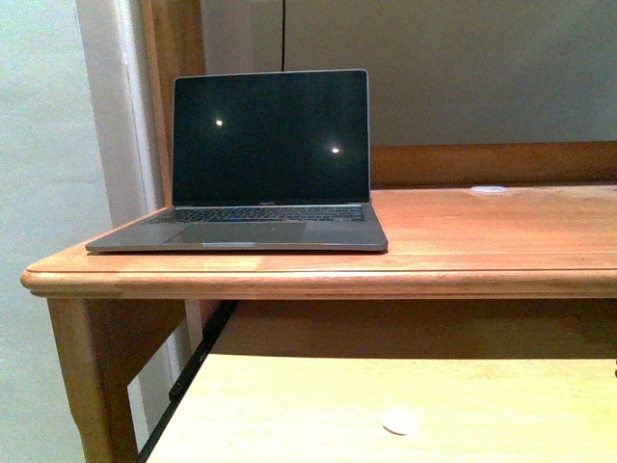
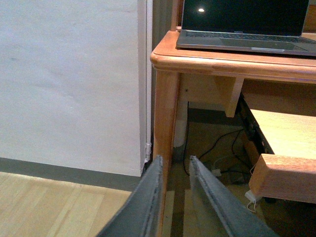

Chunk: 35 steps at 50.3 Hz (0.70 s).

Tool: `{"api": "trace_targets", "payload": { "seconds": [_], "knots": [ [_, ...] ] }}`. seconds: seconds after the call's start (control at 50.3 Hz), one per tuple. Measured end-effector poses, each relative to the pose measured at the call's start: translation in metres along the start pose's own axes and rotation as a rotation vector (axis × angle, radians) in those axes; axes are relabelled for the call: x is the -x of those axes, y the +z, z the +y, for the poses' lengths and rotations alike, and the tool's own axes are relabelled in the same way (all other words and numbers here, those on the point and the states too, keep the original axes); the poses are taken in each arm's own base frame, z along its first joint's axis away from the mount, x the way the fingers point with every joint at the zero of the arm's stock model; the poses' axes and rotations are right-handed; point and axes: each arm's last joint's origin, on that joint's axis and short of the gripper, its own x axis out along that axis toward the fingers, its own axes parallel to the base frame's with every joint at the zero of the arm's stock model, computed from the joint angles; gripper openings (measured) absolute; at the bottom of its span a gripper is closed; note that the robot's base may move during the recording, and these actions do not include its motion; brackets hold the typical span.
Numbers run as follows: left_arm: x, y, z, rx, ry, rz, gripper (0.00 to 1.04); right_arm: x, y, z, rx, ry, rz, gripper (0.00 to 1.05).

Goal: Place mouse

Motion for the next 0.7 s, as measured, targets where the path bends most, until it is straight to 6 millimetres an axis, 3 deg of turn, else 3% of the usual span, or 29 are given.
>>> {"api": "trace_targets", "payload": {
  "seconds": [0.099,0.298,0.497,0.696],
  "knots": [
    [0.0,0.0,0.004,-0.003,0.0,-0.001,0.02,-0.018,0.01,0.009,0.021,0.017,-0.011,0.97],
    [0.0,-0.001,0.012,-0.008,-0.028,0.001,0.03,-0.056,0.01,0.022,0.105,0.034,0.064,0.97],
    [0.0,0.0,0.019,-0.009,0.01,-0.001,0.03,-0.092,0.006,0.021,0.221,-0.015,0.123,0.97],
    [0.0,0.0,0.02,-0.009,0.011,-0.001,0.03,-0.104,0.006,0.013,0.306,-0.066,0.141,0.97]
  ]
}}
